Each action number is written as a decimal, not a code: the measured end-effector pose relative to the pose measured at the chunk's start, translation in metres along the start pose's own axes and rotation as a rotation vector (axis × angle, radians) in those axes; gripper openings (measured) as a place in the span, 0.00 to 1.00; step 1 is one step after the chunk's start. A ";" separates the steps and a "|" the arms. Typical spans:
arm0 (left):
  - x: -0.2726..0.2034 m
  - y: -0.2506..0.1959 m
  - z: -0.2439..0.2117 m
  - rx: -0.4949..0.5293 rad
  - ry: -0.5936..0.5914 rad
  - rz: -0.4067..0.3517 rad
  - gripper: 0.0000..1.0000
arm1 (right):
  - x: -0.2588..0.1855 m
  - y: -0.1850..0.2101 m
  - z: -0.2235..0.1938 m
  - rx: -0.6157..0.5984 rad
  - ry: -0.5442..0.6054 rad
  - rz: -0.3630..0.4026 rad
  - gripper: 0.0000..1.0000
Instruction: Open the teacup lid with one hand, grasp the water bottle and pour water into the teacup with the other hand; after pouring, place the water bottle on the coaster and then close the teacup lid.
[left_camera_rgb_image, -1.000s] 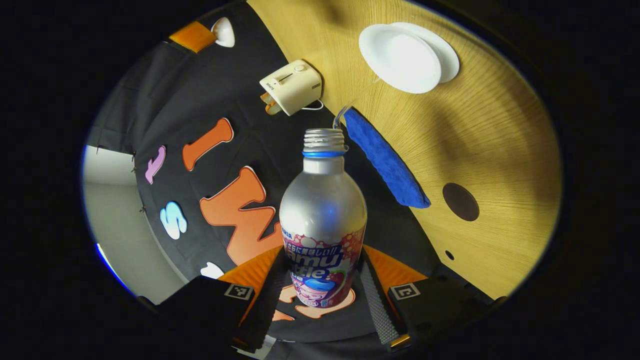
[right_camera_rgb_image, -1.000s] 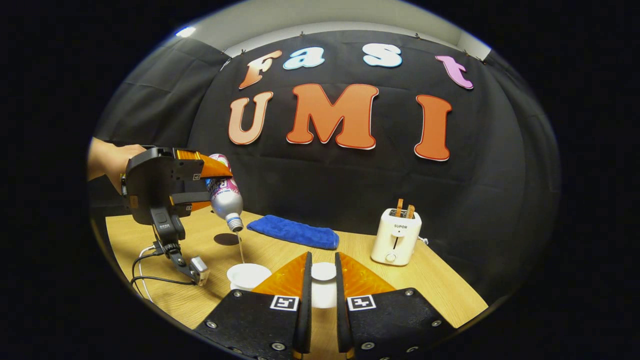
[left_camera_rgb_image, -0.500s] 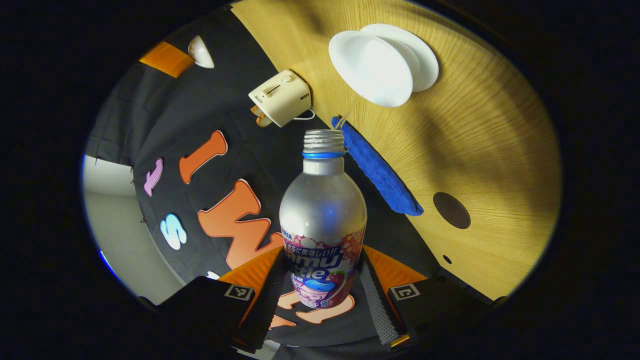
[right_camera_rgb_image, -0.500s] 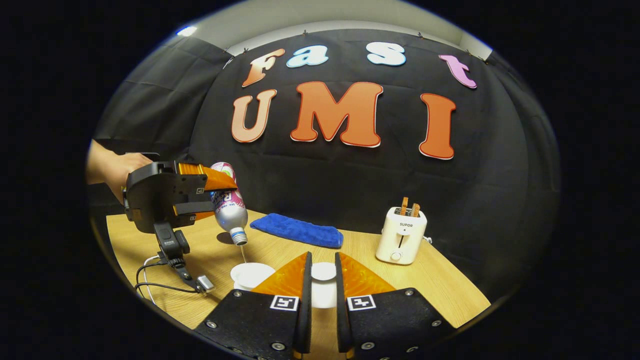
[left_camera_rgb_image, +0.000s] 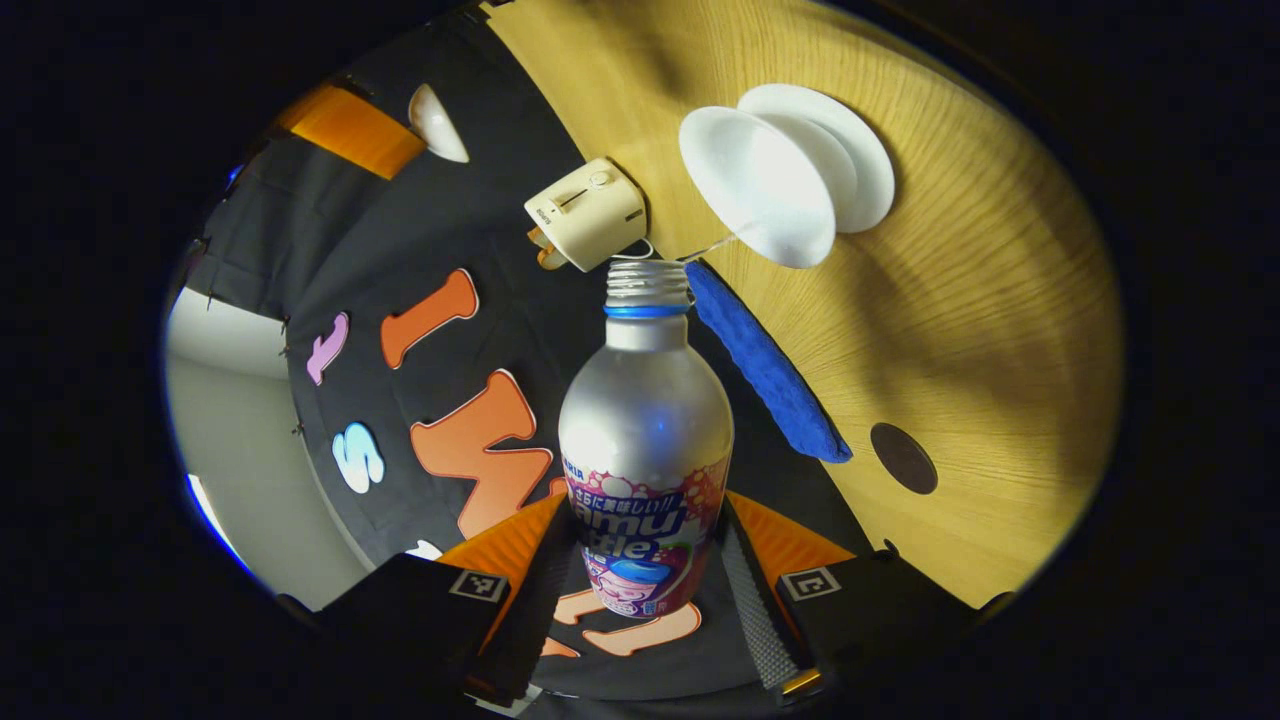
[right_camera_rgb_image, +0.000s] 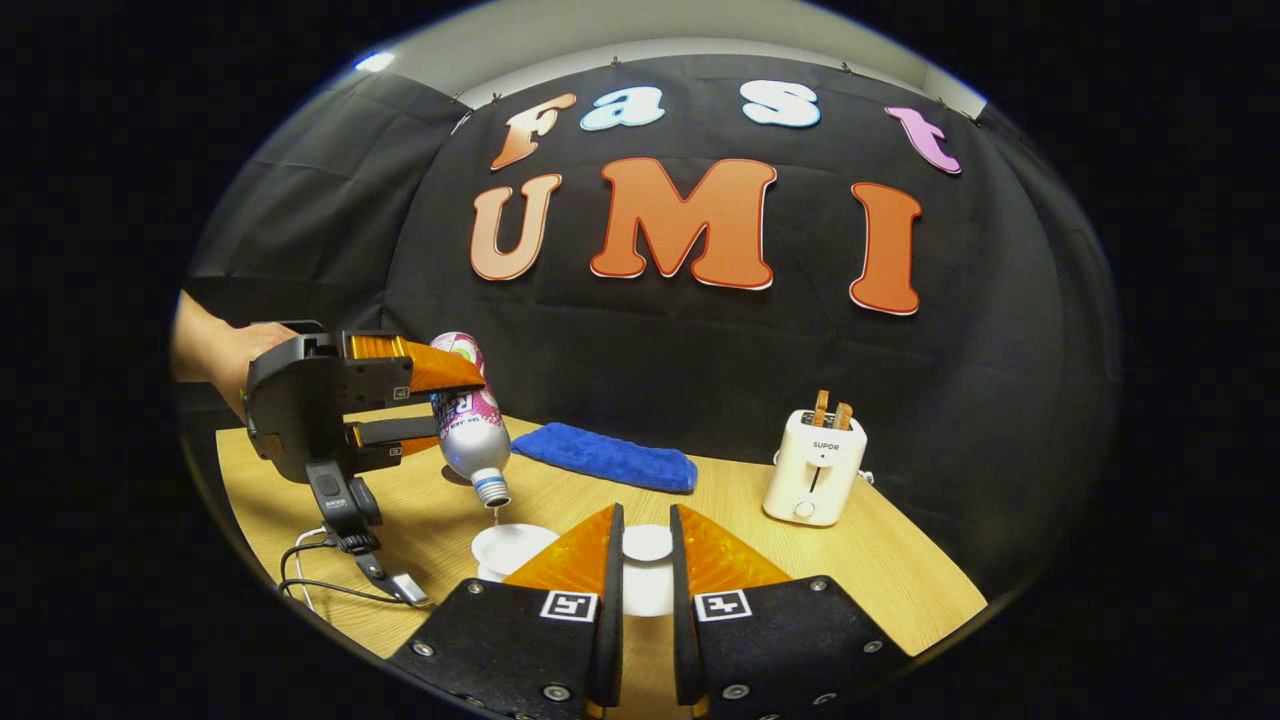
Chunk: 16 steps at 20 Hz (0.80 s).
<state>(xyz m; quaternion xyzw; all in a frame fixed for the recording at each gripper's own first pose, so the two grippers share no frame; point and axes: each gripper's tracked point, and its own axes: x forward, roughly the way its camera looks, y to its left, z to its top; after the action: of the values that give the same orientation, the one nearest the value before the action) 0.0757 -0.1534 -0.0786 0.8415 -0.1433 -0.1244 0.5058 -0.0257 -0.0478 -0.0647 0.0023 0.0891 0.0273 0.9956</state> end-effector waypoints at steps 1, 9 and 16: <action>-0.001 0.003 -0.004 -0.033 0.006 0.009 0.80 | 0.001 0.001 0.000 0.004 -0.001 0.004 0.21; -0.001 0.024 -0.064 -0.464 0.141 0.117 0.84 | 0.005 0.013 0.023 0.011 -0.035 0.019 0.21; -0.008 0.025 -0.100 -0.913 0.199 0.216 0.83 | 0.013 0.030 0.034 -0.012 -0.041 0.034 0.21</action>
<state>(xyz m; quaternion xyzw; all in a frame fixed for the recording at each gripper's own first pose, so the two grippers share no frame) 0.1010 -0.0803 -0.0103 0.5216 -0.1117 -0.0400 0.8449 -0.0083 -0.0169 -0.0328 -0.0015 0.0686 0.0448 0.9966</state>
